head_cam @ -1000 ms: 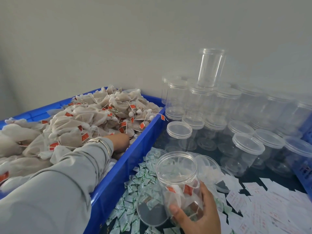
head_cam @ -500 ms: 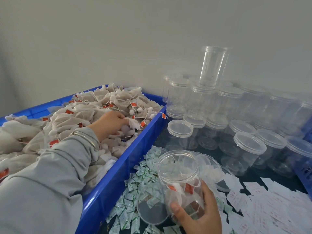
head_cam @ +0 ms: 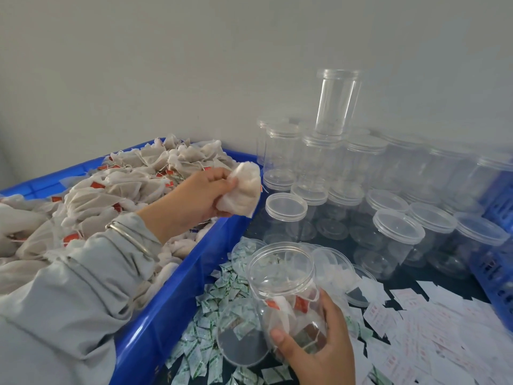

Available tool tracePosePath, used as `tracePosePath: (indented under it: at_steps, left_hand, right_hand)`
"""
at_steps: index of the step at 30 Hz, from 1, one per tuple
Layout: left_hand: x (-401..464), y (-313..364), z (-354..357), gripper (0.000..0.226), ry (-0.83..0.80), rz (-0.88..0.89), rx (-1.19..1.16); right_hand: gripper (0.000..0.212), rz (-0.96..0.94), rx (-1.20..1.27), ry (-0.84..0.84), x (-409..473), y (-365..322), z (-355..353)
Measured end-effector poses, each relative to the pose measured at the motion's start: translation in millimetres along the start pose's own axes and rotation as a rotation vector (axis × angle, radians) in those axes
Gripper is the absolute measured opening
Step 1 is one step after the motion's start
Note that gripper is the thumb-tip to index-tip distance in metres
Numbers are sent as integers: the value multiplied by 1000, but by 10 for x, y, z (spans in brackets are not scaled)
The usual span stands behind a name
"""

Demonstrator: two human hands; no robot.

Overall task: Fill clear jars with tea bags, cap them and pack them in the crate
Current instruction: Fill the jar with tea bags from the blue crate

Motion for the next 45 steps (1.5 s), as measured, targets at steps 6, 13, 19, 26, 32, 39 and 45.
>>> tracePosePath:
  at_steps: [6,13,19,26,32,39,45]
  left_hand:
    - [-314,15,303,43,-397,-4,-48]
    - [-547,21,447,29,-515,179,289]
    - [-624,-13,520,33,-563,124,459]
    - [-686,-6,583,35,-691,154,723]
    - [-707,70,539,39,-618,270,718]
    - [-128,71,6,34,25,255,495]
    - [286,-410,-564,24,171,99,1212]
  right_hand:
    - [91,1,0,34,8,0,7]
    - [91,-14,-29,48,-1,10,6]
    - [89,-36,-54,45,-23,-8,9]
    - [93,-159,-139,106,-61,-26,34]
    - [95,-144,-131,140,-51,11,35]
    - [91,19,57,121,1,49,-8]
    - [93,-9,56,142,-22,-7,9]
Point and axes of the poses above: each hand's wrist, its own x-axis towards the middle knuckle, its own z-axis out of the palm, y = z × x, the point moved 1 cm from there along x, towards the middle knuckle, and after that the axes turned 12 degrees about y, right-handed, at the moved point
